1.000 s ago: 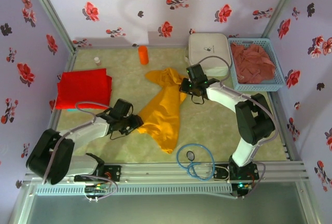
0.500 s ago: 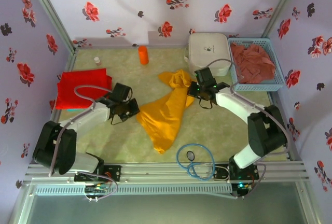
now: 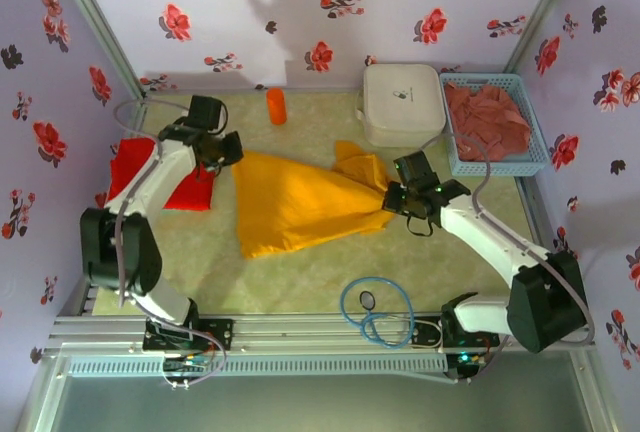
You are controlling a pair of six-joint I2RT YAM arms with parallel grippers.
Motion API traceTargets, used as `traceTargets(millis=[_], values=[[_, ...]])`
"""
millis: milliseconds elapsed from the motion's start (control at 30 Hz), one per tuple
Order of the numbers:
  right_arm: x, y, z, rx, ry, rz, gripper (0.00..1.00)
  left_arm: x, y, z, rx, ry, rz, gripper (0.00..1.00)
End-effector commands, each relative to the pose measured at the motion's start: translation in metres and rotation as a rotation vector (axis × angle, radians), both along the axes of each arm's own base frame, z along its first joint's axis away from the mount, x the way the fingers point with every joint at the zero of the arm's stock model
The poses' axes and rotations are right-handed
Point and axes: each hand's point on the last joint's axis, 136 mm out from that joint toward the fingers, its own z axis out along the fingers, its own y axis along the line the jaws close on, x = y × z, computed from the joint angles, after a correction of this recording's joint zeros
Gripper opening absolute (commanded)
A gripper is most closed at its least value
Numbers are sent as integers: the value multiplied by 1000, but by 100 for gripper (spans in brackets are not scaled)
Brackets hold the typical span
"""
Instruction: Fold and stack the t-shirts
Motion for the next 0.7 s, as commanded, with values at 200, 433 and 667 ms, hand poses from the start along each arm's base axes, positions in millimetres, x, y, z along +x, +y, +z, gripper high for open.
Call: traceTargets(millis=[200,433,667], values=[[-15,-14,1,-64,27,33,78,4,4,-19,35,76,-50,39],[-39,-15,-29,5,109,0,82,-96,2,-64,-29,222,-41,54],[-57,-11,-73,78,171,-35,78,-184,-5,-102,-88,328,32,60]])
